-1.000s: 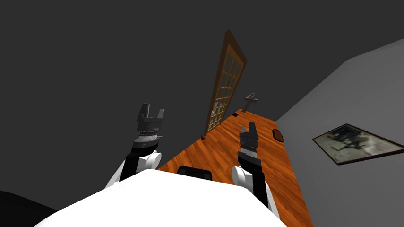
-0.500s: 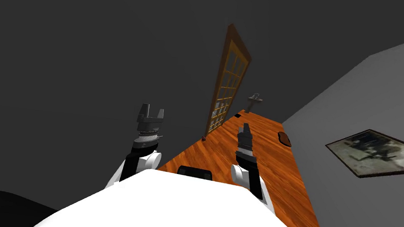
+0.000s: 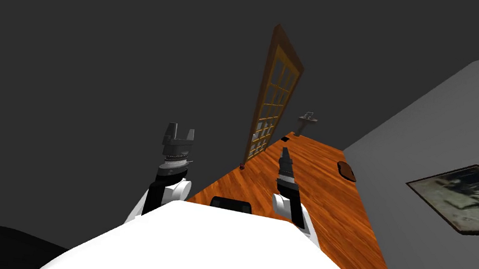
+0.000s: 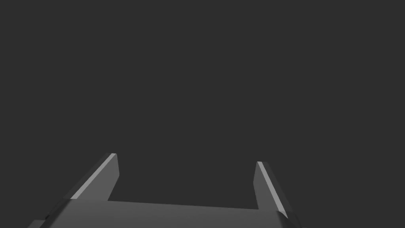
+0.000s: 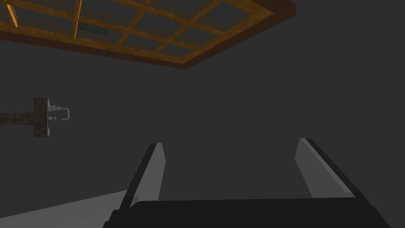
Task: Pull the door open
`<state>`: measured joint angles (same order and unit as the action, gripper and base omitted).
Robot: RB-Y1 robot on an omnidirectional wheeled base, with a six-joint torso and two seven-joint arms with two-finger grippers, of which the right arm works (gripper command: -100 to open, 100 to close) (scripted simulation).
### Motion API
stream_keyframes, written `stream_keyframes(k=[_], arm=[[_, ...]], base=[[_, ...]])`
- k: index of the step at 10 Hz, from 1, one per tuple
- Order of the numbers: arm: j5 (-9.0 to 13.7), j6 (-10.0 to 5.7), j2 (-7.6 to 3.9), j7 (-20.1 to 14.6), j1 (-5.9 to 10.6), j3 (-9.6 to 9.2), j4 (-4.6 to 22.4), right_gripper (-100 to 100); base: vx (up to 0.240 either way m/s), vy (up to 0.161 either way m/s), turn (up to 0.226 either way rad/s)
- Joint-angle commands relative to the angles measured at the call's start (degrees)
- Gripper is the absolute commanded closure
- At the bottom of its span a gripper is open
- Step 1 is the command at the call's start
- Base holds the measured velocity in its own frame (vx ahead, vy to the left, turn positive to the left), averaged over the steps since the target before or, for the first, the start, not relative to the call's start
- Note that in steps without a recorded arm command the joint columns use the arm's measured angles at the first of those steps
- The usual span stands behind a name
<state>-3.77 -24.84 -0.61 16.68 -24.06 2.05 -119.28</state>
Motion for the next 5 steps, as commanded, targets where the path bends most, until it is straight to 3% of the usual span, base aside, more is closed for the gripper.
stream_keyframes(k=[1,5], arm=[[-0.45,-0.90,-0.55,1.54,0.71,0.30,2.40,-100],[-1.88,-2.99,-1.59,5.78,3.28,0.99,9.02,-100]], base=[[0.094,-0.075,0.089],[0.083,-0.084,0.112]])
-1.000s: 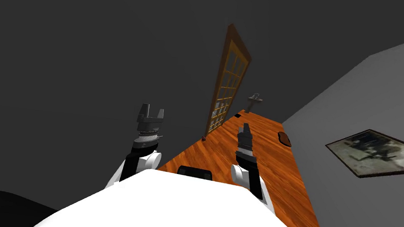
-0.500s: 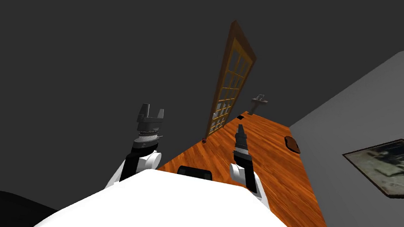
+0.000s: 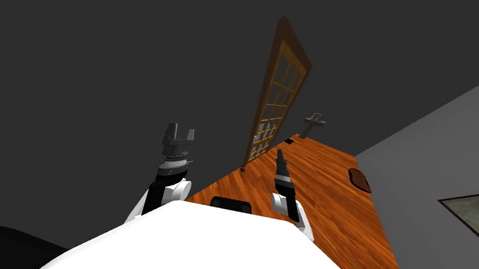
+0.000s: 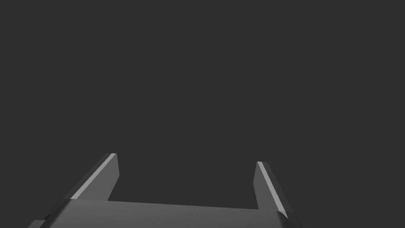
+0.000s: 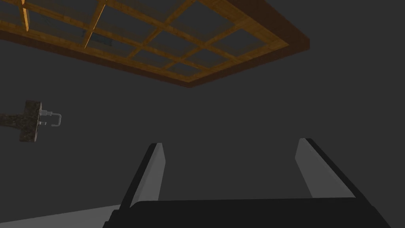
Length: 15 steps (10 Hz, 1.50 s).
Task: Pull the door open
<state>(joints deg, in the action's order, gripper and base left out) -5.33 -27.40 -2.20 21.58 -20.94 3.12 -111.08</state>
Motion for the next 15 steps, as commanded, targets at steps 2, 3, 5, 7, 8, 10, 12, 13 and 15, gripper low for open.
stream_keyframes(k=[2,3,5,7,8,10,12,13,15], arm=[[-1.09,-1.54,-0.48,3.17,1.55,0.29,4.28,-100],[-1.09,-1.54,-0.48,3.17,1.55,0.29,4.53,-100],[-1.89,-2.71,-0.92,5.54,2.99,0.68,8.26,-100],[-2.29,-3.29,-1.15,6.73,3.71,0.88,10.16,-100],[-2.71,-3.90,-1.34,7.96,4.46,1.08,12.12,-100],[-3.56,-5.14,-1.71,10.49,5.99,1.49,15.80,-100],[-3.98,-5.76,-1.89,11.75,6.76,1.70,18.12,-100],[-4.41,-6.38,-2.06,13.02,7.53,1.90,20.12,-100],[-4.85,-7.02,-2.20,14.32,8.32,2.12,22.18,-100]], base=[[0.085,-0.094,0.114],[0.051,-0.059,0.045],[0.057,-0.054,0.106],[0.068,-0.078,0.082],[0.037,-0.063,0.063],[0.065,-0.095,0.134],[0.068,-0.086,0.096],[0.046,-0.070,0.075],[0.047,-0.079,0.098]])
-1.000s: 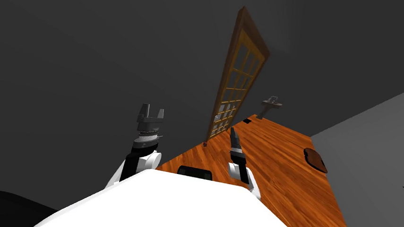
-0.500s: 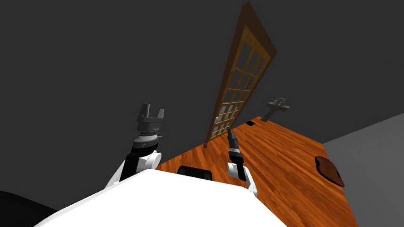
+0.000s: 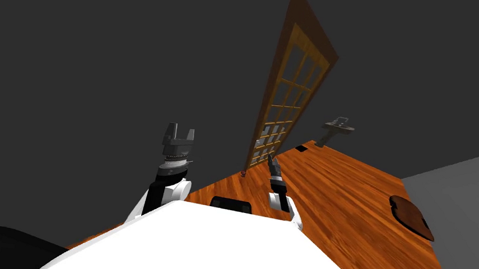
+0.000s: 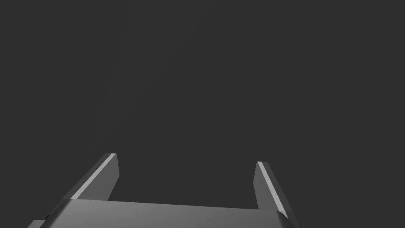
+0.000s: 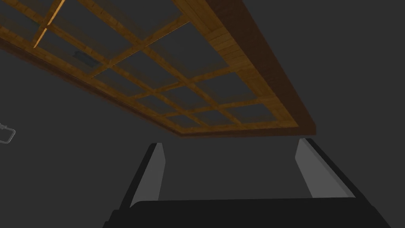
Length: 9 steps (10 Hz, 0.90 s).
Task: Pull the door open
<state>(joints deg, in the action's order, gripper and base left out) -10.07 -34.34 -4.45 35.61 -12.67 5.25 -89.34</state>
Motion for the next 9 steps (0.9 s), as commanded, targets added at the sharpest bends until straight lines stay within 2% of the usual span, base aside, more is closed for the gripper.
stream_keyframes(k=[1,3,4,7,8,9], arm=[[-0.54,-0.72,-0.08,1.58,0.84,0.20,2.50,-100],[-1.42,-2.00,-0.35,4.18,2.42,0.63,6.07,-100],[-1.42,-2.00,-0.35,4.18,2.42,0.63,6.61,-100],[-2.73,-3.91,-0.63,8.08,4.78,1.26,12.03,-100],[-2.73,-3.91,-0.63,8.08,4.78,1.26,12.78,-100],[-3.17,-4.55,-0.72,9.38,5.57,1.47,14.83,-100]], base=[[0.031,-0.066,0.085],[0.061,-0.103,0.142],[0.042,-0.091,0.038],[0.048,-0.091,0.117],[0.045,-0.077,0.056],[0.035,-0.065,0.078]])
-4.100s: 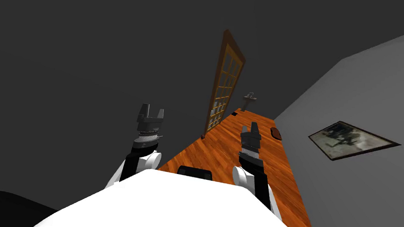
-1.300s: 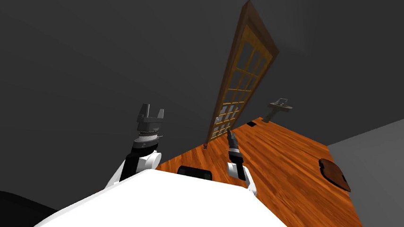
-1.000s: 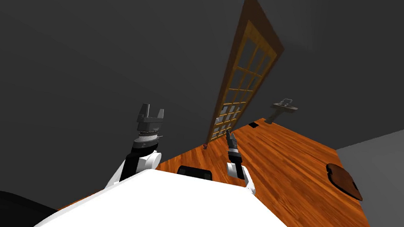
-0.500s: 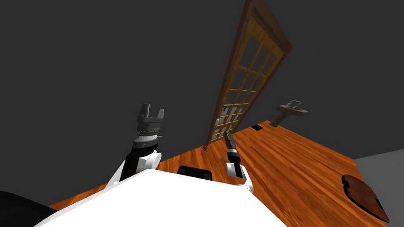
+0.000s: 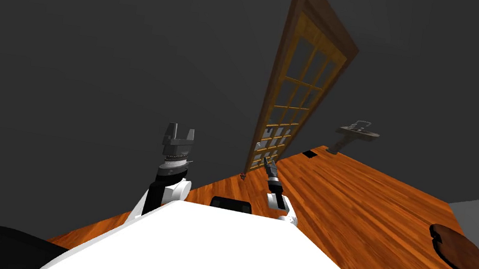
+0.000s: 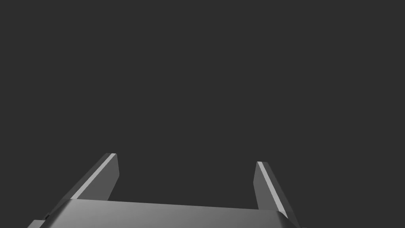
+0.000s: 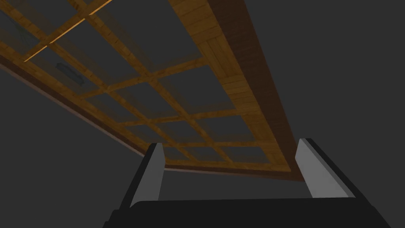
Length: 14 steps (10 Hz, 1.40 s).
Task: Pull the door open
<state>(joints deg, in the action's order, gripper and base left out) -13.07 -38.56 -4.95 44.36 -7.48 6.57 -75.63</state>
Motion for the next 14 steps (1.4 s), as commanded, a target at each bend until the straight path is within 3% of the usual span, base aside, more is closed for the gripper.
stream_keyframes(k=[1,4,7,11,12,14], arm=[[-0.61,-0.97,-0.31,1.91,1.17,0.36,2.86,-100],[-1.88,-2.83,-0.46,5.70,3.46,0.98,8.48,-100],[-2.31,-3.45,-0.50,6.96,4.23,1.19,11.15,-100],[-3.91,-5.79,-0.56,11.73,7.12,1.96,18.33,-100],[-3.91,-5.79,-0.56,11.73,7.12,1.96,18.68,-100],[-4.66,-6.88,-0.55,13.95,8.47,2.33,22.20,-100]], base=[[0.044,-0.102,0.137],[0.053,-0.119,0.137],[0.033,-0.065,0.055],[0.042,-0.098,0.116],[0.033,-0.097,0.046],[0.031,-0.073,0.093]])
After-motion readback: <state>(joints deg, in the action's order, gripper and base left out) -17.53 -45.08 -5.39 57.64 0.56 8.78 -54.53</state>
